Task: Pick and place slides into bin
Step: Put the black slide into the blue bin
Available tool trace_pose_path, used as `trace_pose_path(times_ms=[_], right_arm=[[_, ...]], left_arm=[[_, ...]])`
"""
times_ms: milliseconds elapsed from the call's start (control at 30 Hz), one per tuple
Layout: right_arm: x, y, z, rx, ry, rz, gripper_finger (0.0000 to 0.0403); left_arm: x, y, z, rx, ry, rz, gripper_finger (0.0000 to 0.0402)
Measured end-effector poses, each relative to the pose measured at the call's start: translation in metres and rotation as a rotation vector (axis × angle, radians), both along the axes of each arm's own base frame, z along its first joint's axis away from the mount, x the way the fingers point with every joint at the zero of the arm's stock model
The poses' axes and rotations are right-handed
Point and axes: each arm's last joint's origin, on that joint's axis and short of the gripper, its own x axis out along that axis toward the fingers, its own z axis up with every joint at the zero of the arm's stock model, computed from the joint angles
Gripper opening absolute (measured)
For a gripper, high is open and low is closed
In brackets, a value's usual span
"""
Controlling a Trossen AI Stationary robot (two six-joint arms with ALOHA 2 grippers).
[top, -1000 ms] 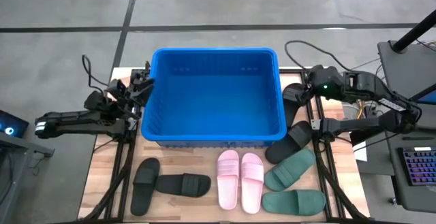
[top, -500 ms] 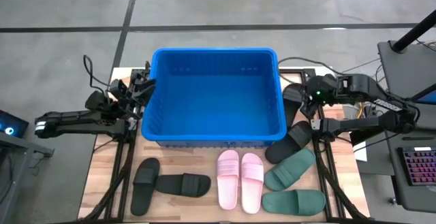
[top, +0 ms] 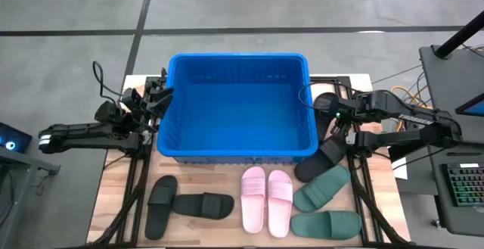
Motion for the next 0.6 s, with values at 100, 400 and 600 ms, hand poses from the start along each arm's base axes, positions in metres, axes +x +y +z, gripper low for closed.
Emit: trace_pose_path(times_ms=[100,400,600], right_arm=[[0.002,-0.001,-0.005,-0.006,0.028,-0.01,0.0171],[0.005,-0.002,-0.015,0.008,0.083,-0.035,0.0171],[0.0,0.001,-0.001,0.039,0.001,-0.166,0.0171]], left_arm=[[0.0,0.0,0.0,0.0,0.001,0.0,0.0125],[0.0,0.0,0.0,-0.001,0.0,-0.001,0.0125],[0.0,0.0,0.0,-0.003,0.0,-0.001,0.0125]])
